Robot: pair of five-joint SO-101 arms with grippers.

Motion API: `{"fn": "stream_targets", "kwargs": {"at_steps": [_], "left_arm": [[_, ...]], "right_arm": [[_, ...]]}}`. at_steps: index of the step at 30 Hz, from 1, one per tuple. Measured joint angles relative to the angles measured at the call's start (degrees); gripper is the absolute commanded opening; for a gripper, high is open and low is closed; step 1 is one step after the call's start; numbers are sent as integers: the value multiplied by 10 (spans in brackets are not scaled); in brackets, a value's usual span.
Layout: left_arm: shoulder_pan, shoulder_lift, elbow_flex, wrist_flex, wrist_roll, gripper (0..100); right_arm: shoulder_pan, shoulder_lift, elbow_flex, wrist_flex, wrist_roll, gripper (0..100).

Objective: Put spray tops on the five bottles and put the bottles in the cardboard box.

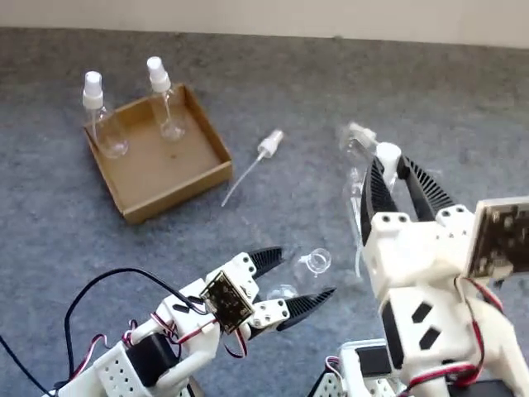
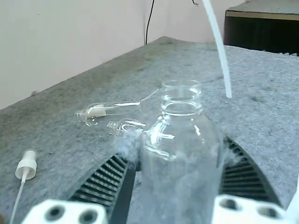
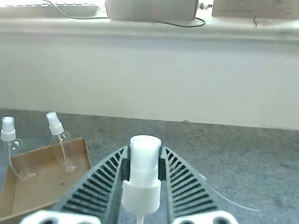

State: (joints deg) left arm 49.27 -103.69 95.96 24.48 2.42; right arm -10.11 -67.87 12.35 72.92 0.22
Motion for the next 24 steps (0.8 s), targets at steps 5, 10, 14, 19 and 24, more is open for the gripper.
{"fn": "stream_targets", "kwargs": {"at_steps": [5,10,14,19,24], "left_arm": [[-2,0,0,15,0,154],[-3,0,0,16,0,154],[-3,0,0,16,0,154],[-3,0,0,16,0,154],[-3,0,0,16,0,154]], "right_arm": [[3,-52,11,-42,0,7],[2,-78,11,-85,-42,7],[0,-97,12,-113,-98,7],[-5,-98,24,-128,-111,7],[-72,-113,63,-133,-112,7]]}}
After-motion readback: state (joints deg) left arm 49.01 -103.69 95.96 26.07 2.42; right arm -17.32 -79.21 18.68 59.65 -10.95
